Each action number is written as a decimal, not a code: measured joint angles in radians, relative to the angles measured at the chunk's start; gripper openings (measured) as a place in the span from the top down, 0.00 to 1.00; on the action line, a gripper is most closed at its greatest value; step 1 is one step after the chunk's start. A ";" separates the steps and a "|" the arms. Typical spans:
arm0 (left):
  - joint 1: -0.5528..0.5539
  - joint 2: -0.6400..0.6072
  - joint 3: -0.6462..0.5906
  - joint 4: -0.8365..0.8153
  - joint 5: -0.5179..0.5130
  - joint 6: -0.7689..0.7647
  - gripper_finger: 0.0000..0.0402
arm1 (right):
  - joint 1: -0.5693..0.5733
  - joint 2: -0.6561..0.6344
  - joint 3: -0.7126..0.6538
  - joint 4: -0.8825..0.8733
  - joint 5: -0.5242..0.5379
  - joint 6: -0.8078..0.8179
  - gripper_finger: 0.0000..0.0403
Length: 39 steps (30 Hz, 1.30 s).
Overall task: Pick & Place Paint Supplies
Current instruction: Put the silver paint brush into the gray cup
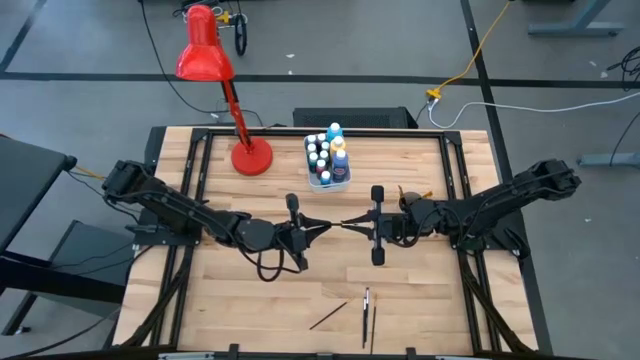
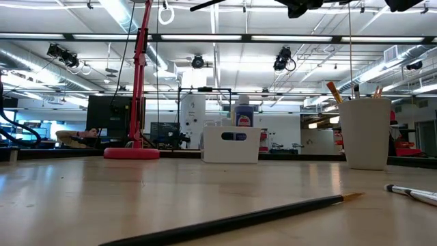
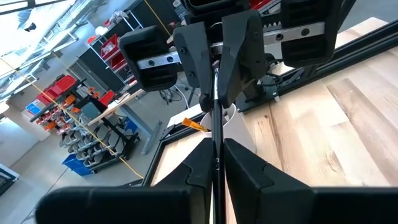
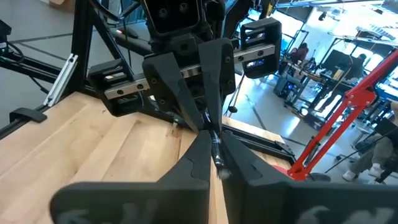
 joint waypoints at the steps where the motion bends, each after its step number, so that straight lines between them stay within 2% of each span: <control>1: 0.000 0.000 0.000 0.000 0.000 0.000 0.89 | 0.000 0.000 0.000 0.000 0.000 0.000 0.98; 9: 0.000 0.000 0.000 -0.002 0.003 -0.041 0.84 | 0.000 0.000 0.000 -0.053 0.005 0.008 0.97; 16: 0.000 0.000 0.000 -0.007 0.002 -0.045 0.77 | 0.000 -0.061 0.000 -0.225 0.123 0.061 0.97; 24: 0.016 0.000 0.000 -0.009 0.041 -0.069 0.75 | 0.001 -0.220 0.074 -0.696 0.143 0.415 0.97; 27: 0.032 0.000 0.002 -0.021 0.118 -0.113 0.75 | 0.001 -0.265 0.099 -0.825 0.143 0.420 0.96; 31: 0.054 0.000 0.002 -0.036 0.202 -0.162 0.75 | 0.001 -0.309 0.213 -1.057 0.141 0.436 0.96; 34: 0.066 0.000 0.002 -0.038 0.215 -0.188 0.75 | 0.001 -0.320 0.320 -1.227 0.127 0.506 0.96; 39: 0.076 0.000 0.002 -0.039 0.214 -0.201 0.75 | 0.000 -0.316 0.452 -1.500 0.037 0.619 0.96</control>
